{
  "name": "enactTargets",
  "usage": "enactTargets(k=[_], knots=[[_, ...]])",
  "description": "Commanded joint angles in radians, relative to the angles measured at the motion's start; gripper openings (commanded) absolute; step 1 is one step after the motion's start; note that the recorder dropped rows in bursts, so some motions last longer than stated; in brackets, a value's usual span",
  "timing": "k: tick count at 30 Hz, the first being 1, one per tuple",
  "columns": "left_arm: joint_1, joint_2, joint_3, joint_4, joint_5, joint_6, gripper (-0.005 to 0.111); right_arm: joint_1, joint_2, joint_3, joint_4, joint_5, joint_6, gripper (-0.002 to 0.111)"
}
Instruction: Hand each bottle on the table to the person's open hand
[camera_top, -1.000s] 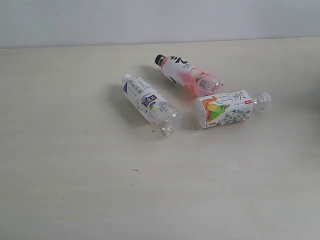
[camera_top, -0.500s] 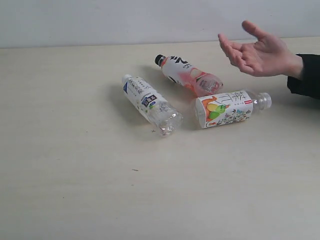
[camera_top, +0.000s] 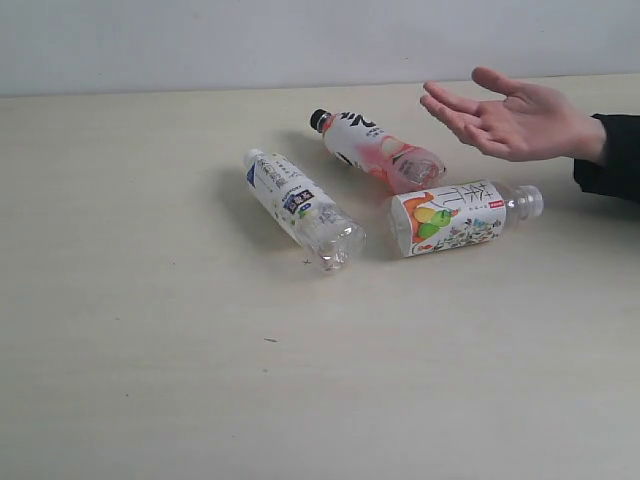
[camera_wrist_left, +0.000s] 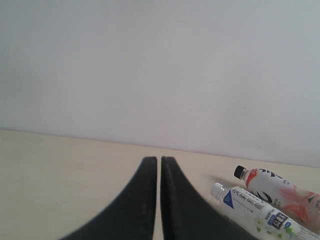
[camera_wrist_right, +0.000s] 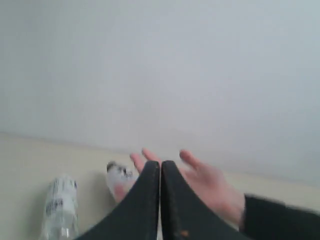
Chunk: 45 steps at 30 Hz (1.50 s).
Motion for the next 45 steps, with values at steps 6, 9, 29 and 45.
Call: enactTargets(k=[6,9,29,45], knots=[[0.0,-0.007,0.001,0.002,-0.004,0.0,0.005,0.001,-0.004,0.001,0.171,-0.473,-0.069,0.001],[0.0,-0.007,0.001,0.002,-0.004,0.0,0.005,0.001,0.093,0.001,0.171,-0.478,-0.094,0.001],[0.0,-0.007,0.001,0.002,-0.004,0.0,0.005,0.001,1.3,-0.655,0.278,0.611,-0.266,0.003],[0.0,-0.007,0.001,0.002,-0.004,0.0,0.005,0.001,1.609,-0.961,0.744,0.651,-0.62,0.06]])
